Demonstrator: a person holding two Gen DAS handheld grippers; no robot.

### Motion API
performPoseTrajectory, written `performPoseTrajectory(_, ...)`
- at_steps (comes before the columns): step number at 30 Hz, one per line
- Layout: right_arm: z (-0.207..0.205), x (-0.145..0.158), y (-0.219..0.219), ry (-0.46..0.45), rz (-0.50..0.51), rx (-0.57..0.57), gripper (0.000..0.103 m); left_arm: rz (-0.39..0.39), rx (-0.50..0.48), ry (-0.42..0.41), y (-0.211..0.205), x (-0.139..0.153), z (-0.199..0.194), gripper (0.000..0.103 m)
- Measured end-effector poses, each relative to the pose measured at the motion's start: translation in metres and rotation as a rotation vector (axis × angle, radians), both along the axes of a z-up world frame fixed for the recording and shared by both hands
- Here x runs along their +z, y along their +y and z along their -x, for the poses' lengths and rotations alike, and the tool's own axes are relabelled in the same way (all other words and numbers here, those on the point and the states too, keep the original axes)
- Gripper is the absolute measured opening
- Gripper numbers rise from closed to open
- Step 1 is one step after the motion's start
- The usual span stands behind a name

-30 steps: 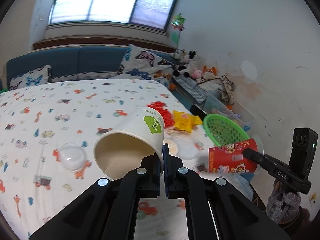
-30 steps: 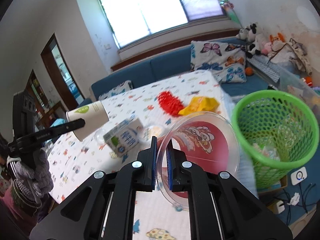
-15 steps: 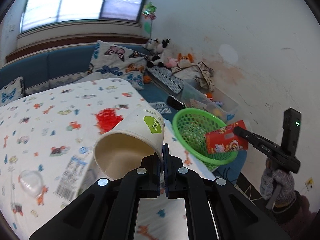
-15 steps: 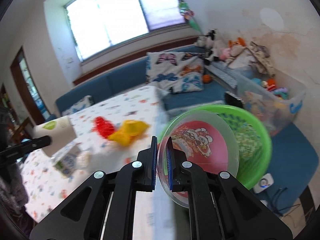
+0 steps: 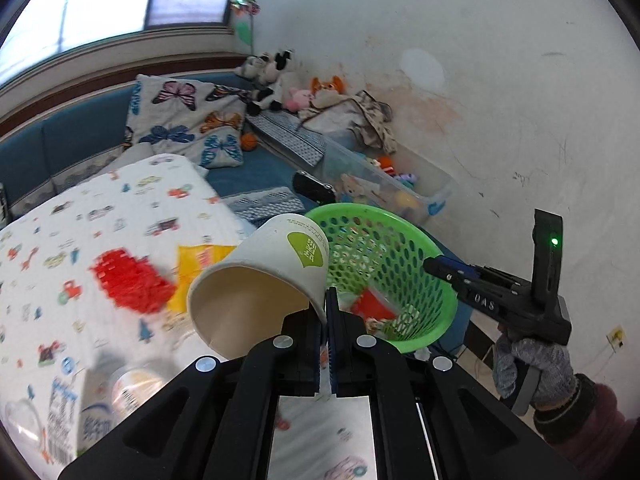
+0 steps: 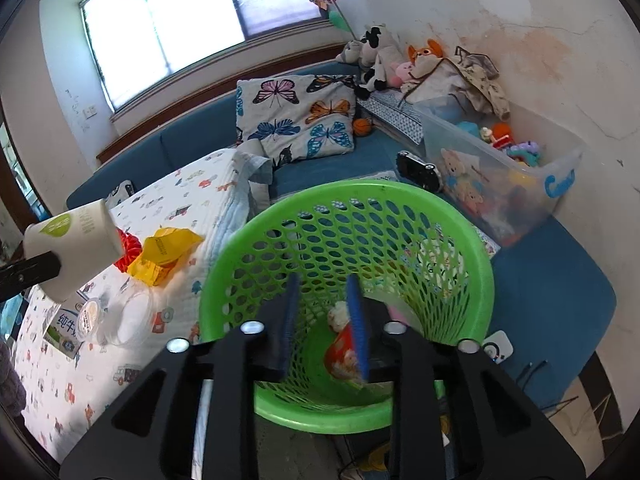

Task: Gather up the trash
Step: 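Drop the red cup into the green basket with the right gripper while the left drops the paper cup in, then return both tools to the table and grasp the milk carton with the left gripper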

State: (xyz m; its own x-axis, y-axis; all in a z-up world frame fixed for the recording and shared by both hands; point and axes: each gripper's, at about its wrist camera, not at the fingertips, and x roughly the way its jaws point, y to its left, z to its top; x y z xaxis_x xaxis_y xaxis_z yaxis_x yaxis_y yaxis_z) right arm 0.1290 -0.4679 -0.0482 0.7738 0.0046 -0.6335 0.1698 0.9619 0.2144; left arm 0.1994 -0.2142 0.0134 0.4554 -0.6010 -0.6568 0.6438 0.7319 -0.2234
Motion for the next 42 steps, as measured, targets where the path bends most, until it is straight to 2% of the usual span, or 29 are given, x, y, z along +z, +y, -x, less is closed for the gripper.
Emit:
performPoseTrajectory(2,0.004,0.000,-0.001,-0.002,0.008,-0.006,0.040,-0.008,-0.018,0.003,-0.012,-0.002,-0.002,0.003)
performPoseTrajectory(4,0.007,0.000,-0.003,-0.004,0.012,-0.009,0.052,-0.020,-0.040,0.008,-0.027,-0.007,-0.005,0.003)
performPoseTrajectory(13,0.025,0.001,-0.003,-0.017,0.057,-0.027,0.079,-0.087,-0.099,0.069,-0.081,-0.034,-0.017,0.003)
performPoseTrajectory(21,0.039,-0.004,-0.010,-0.018,0.071,-0.081,0.085,-0.137,-0.109,0.119,-0.103,-0.057,-0.025,0.006)
performPoseTrajectory(22,0.040,-0.005,-0.009,-0.015,0.077,-0.083,0.085,-0.138,-0.110,0.120,-0.105,-0.059,-0.024,0.011)
performPoseTrajectory(27,0.042,-0.007,-0.005,-0.010,0.077,-0.077,0.085,-0.135,-0.120,0.122,-0.103,-0.061,-0.020,0.017)
performPoseTrajectory(29,0.042,-0.006,-0.002,-0.014,0.076,-0.073,0.085,-0.130,-0.113,0.117,-0.099,-0.060,-0.018,0.027)
performPoseTrajectory(31,0.043,-0.005,0.002,-0.017,0.078,-0.064,0.085,-0.118,-0.102,0.106,-0.091,-0.056,-0.014,0.034)
performPoseTrajectory(42,0.050,0.003,0.035,-0.039,0.054,-0.003,0.095,-0.085,-0.004,0.044,-0.022,-0.040,0.010,0.045)
